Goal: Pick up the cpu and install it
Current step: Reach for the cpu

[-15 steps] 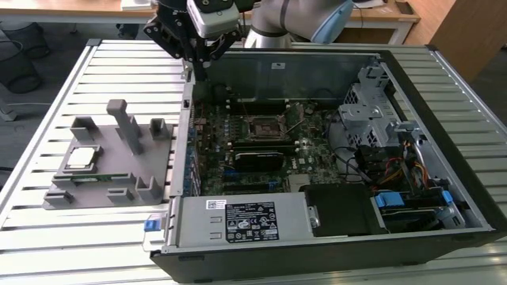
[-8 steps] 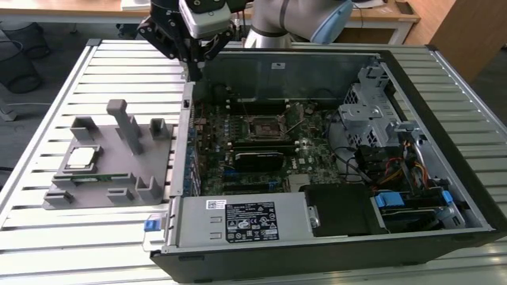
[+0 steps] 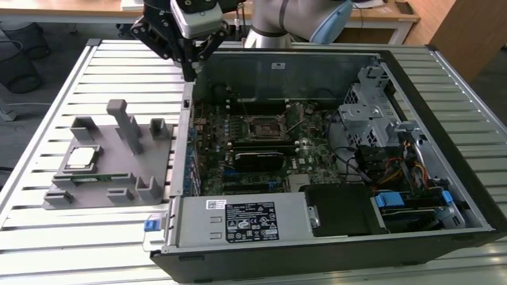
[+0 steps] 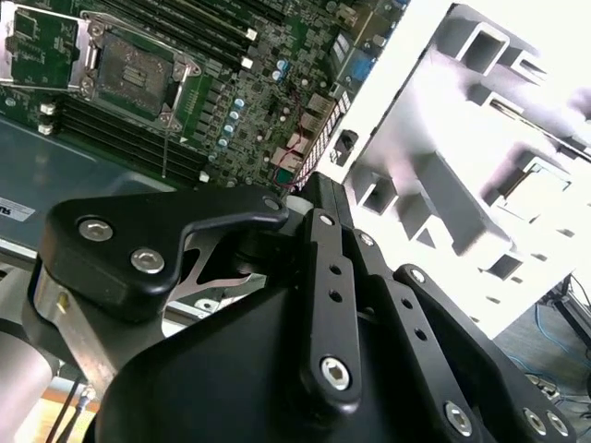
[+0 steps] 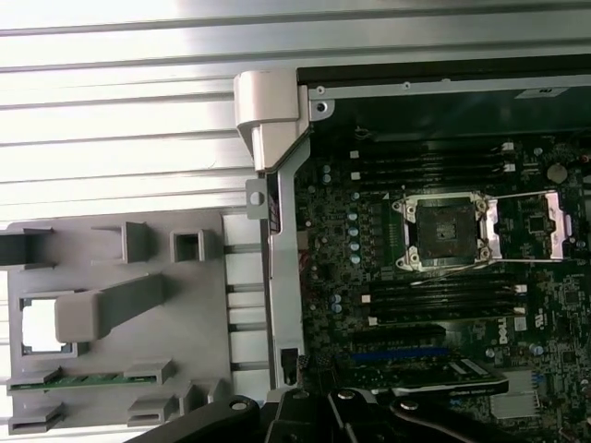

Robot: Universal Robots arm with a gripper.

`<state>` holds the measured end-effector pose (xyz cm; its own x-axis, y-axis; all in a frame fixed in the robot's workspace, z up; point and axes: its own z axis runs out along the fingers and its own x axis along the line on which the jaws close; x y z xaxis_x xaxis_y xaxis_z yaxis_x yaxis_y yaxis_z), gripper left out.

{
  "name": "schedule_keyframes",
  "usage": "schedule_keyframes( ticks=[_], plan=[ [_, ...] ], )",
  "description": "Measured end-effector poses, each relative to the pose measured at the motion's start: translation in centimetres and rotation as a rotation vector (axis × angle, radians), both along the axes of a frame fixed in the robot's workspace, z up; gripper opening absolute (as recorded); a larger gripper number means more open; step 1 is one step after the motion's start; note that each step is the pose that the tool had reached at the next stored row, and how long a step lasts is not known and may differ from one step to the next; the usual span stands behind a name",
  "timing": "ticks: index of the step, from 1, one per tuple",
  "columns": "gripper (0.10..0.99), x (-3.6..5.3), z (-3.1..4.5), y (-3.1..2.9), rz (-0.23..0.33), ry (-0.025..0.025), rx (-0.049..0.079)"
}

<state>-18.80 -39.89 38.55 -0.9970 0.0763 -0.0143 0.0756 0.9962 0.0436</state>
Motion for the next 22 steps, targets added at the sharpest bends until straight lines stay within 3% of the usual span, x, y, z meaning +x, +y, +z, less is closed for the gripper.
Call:
schedule_keyframes(
  ticks=[22],
  plan=[
    [0.106, -1.71, -0.11, 0.00, 0.000, 0.0001, 0.000]
  ],
)
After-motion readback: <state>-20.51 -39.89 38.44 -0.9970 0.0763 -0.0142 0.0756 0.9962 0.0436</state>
